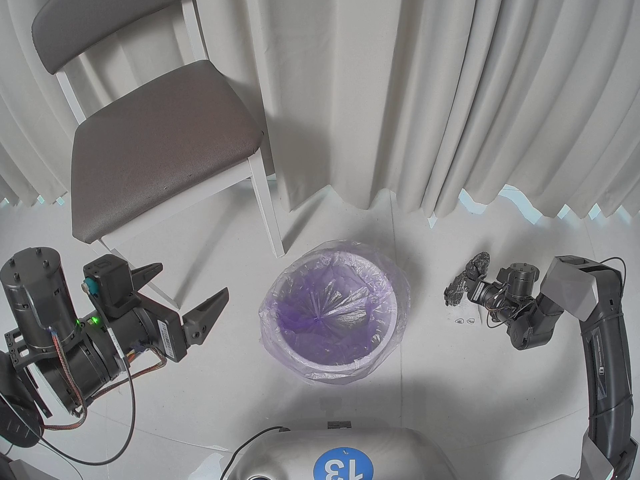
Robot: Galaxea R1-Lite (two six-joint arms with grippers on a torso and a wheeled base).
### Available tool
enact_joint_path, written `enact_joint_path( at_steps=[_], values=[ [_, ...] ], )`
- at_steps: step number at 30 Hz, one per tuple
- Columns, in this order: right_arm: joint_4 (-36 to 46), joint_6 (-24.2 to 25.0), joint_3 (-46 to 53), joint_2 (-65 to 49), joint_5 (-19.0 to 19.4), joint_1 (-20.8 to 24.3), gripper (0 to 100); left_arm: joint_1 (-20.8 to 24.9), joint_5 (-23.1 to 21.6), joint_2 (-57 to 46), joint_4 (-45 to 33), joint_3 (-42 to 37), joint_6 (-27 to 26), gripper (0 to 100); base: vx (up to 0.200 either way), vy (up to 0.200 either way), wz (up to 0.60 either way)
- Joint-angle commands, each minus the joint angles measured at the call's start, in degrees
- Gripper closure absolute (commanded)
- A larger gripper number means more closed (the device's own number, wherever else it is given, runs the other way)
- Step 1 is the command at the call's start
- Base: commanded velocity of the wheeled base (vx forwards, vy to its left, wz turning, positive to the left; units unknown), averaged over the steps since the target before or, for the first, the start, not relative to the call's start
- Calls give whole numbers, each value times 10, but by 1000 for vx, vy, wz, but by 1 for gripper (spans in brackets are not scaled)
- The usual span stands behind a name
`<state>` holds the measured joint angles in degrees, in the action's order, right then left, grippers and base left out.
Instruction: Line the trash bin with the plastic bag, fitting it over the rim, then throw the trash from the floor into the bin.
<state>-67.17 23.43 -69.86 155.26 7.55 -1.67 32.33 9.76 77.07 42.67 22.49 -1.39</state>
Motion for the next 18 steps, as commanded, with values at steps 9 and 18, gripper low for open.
enact_joint_path(
  at_steps=[9, 18],
  values=[
    [-5, 7, 13, -5, 6, 3, 100, 12, -57, 32, 2, -37, 2, 0, 0, 0, 0],
    [-48, -51, 181, -145, 7, 12, 100, 19, -53, 100, 216, -96, 2, 0, 0, 0, 0]
  ],
)
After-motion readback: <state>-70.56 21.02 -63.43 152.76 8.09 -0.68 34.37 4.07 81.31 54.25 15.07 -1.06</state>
